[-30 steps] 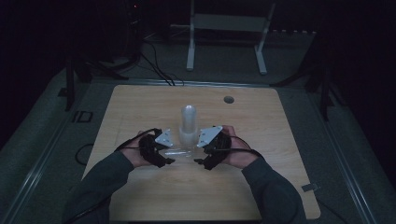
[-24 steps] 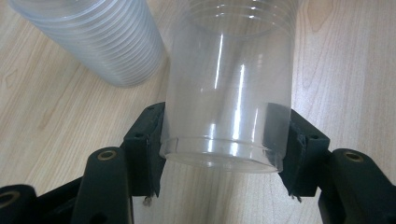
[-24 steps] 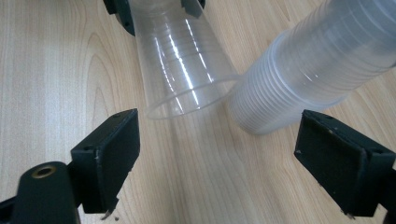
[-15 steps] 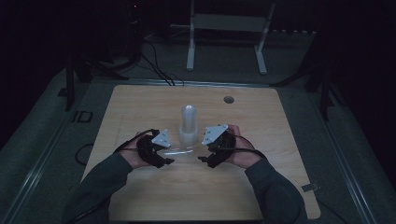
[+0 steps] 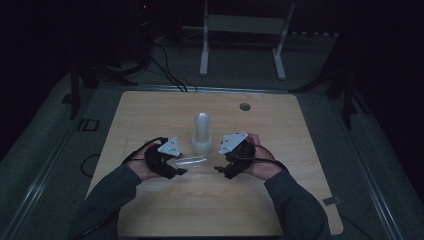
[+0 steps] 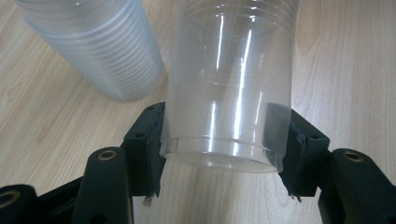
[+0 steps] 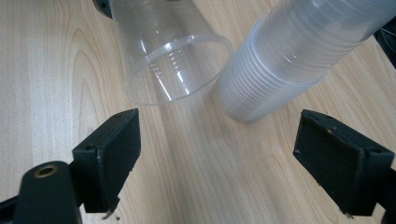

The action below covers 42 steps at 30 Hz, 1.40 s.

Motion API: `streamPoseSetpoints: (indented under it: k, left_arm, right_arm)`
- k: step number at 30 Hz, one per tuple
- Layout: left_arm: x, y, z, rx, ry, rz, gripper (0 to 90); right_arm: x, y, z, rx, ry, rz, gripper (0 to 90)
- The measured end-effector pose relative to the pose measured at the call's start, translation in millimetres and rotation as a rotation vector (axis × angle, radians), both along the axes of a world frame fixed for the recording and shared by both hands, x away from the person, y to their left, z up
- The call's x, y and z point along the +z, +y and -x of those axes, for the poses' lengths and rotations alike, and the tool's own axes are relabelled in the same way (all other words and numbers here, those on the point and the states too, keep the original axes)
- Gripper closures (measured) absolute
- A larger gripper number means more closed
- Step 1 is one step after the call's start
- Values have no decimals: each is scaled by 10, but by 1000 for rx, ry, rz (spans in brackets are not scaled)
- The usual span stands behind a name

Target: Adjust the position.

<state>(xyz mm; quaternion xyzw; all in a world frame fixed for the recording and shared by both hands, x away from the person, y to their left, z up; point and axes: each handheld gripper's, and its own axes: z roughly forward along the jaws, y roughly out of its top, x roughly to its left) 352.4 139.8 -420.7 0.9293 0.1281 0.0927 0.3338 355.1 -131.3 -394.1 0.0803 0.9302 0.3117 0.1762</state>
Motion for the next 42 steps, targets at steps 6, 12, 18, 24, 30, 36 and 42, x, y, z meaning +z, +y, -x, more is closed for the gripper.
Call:
streamPoseSetpoints:
  k: [6,12,18,24,30,36,42]
  left_arm:
    - [14,33,0,4,-2,25,413]
    - [12,41,6,-2,-12,29,413]
    - [24,60,8,0,-11,64,413]
    - [28,72,6,0,-8,83,413]
    - [28,78,12,-4,-7,95,413]
    - [42,98,18,-4,-7,119,413]
    - [41,112,21,-1,-5,137,414]
  right_arm:
    - [6,-21,-3,-5,-2,-1,145]
    - [4,-30,-8,-4,-2,1,145]
    - [-2,-43,-8,-6,-2,0,145]
    - [-10,-51,-5,-8,-1,-1,148]
    - [-28,-47,-5,-6,2,-2,147]
    - [-44,-45,2,-5,7,-5,148]
    - [-77,-45,5,-5,14,-8,148]
